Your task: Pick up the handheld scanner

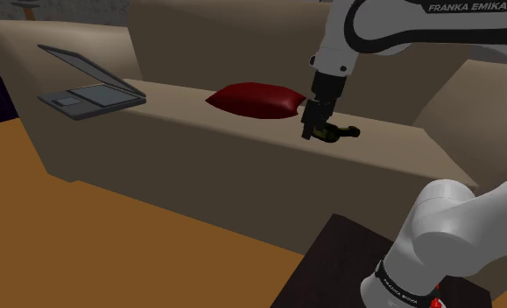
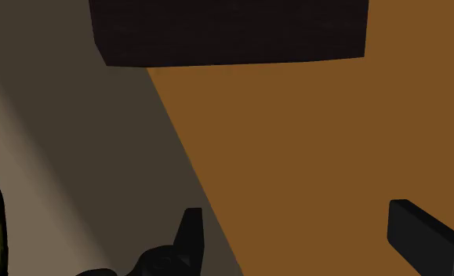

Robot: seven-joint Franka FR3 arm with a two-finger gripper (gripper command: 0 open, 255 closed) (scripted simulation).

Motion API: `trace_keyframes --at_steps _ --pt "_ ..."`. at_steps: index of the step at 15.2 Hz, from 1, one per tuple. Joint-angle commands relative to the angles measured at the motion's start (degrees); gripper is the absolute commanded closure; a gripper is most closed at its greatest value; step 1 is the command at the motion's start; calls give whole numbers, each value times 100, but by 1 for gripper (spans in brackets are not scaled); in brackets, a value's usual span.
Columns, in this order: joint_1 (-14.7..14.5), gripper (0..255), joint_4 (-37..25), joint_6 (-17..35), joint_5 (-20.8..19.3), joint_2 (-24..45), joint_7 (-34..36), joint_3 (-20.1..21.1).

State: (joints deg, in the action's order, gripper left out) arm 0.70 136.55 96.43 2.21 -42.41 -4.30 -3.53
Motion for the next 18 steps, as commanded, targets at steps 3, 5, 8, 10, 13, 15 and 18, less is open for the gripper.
trace_keyframes --at_steps 3,5,8,10,13,15,18 --pt "70 0 -181 -68 -96 245 -330 -303" --pt "129 0 -392 -137 -177 521 -659 -599" --pt "198 0 -763 -245 -263 992 -1156 -1029" --pt "236 0 -1047 -323 -291 1343 -1494 -1308" --pt "275 0 -1527 -455 -284 1923 -2012 -1720" --pt "304 0 -1885 -556 -239 2349 -2371 -1985" --pt "368 0 -2480 -737 -104 3052 -2935 -2363"
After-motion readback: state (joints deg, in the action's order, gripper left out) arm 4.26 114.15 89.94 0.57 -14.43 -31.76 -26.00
